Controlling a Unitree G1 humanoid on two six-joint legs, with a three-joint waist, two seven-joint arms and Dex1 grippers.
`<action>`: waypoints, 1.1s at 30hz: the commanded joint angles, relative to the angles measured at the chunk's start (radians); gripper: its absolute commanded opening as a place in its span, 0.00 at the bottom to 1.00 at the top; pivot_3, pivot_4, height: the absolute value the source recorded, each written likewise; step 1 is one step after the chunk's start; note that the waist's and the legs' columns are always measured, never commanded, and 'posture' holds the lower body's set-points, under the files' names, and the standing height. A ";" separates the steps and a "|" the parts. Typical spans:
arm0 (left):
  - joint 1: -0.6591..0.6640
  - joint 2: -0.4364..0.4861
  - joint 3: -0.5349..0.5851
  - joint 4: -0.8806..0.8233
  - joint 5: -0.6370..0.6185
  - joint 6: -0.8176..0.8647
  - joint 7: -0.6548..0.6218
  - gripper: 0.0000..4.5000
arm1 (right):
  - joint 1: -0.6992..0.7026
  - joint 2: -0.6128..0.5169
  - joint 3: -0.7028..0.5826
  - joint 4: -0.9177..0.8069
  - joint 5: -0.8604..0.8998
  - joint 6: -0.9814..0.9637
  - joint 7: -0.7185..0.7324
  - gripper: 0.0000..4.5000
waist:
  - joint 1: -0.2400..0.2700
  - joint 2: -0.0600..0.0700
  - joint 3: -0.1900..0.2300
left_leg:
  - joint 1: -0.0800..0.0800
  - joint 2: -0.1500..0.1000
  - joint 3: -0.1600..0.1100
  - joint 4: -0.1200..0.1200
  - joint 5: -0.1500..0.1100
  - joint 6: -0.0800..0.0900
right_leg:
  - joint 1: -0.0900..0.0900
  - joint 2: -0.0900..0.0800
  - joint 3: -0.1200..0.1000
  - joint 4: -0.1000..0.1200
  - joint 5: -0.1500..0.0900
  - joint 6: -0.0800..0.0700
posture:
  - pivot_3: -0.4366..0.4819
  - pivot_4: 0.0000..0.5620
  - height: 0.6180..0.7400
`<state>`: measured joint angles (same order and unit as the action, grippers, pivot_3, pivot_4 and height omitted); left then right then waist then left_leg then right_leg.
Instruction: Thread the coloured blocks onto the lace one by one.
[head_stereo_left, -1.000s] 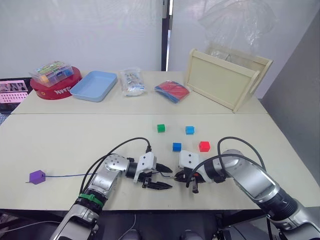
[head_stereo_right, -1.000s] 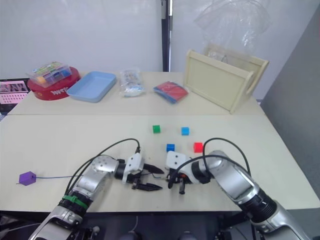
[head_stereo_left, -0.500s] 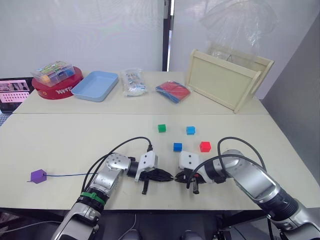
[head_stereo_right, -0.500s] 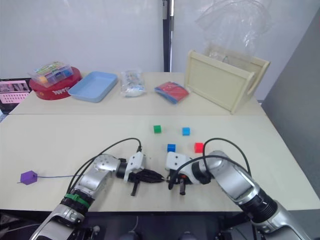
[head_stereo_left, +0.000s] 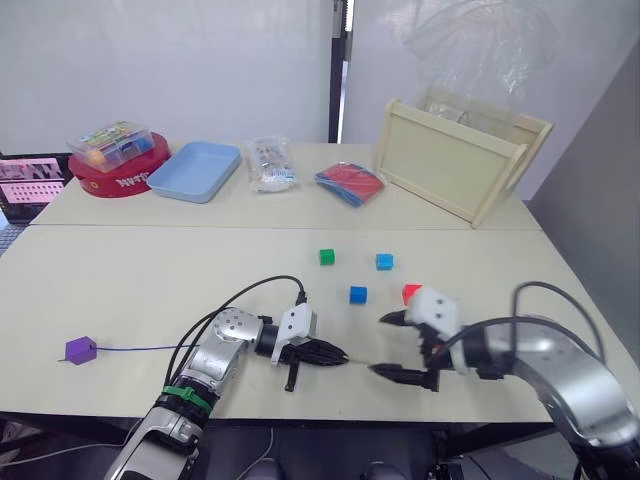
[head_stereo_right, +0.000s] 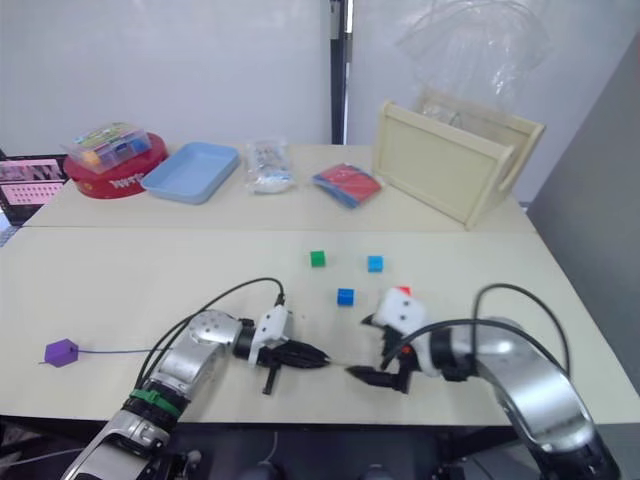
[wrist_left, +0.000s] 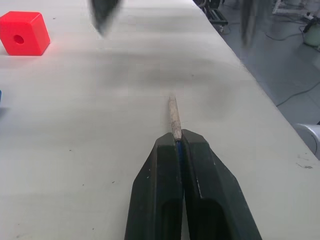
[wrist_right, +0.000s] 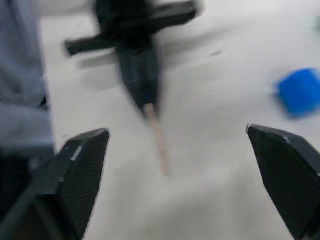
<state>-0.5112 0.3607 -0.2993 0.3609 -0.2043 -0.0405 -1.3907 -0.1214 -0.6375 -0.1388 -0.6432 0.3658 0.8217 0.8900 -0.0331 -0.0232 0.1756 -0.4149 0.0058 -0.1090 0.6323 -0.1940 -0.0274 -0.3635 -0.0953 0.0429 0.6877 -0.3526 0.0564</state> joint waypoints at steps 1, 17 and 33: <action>0.004 0.003 0.012 0.014 -0.022 0.007 -0.020 0.00 | 0.085 0.074 -0.158 -0.064 0.019 -0.054 -0.129 0.99 | -0.001 0.000 0.000 | 0.000 0.000 0.000 0.000 0.000 0.000 | 0.001 0.000 0.000 -0.001 0.000 0.000 | 0.48 0.27 1.00; 0.010 0.000 0.040 -0.020 -0.055 0.043 -0.004 0.00 | 0.103 0.436 -0.032 0.238 -0.176 -0.394 -0.561 0.99 | -0.015 0.002 -0.001 | 0.010 -0.001 0.001 -0.004 0.000 0.000 | 0.007 -0.001 0.002 -0.002 0.000 0.000 | 0.48 0.27 1.00; 0.057 0.022 0.065 -0.109 -0.061 0.102 0.029 0.00 | -0.132 0.461 0.020 0.651 -0.208 -0.565 -0.634 0.59 | -0.013 0.003 -0.001 | 0.009 -0.001 0.000 -0.005 0.000 0.000 | 0.007 -0.001 0.002 -0.002 0.000 0.000 | 0.48 0.27 1.00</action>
<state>-0.4574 0.3769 -0.2493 0.2858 -0.2424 0.0626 -1.3647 -0.2537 -0.1734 -0.1030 0.0155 0.1397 0.2826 0.2449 -0.0461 -0.0203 0.1746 -0.4054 0.0049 -0.1086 0.6271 -0.1937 -0.0279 -0.3569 -0.0959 0.0450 0.6856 -0.3527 0.0564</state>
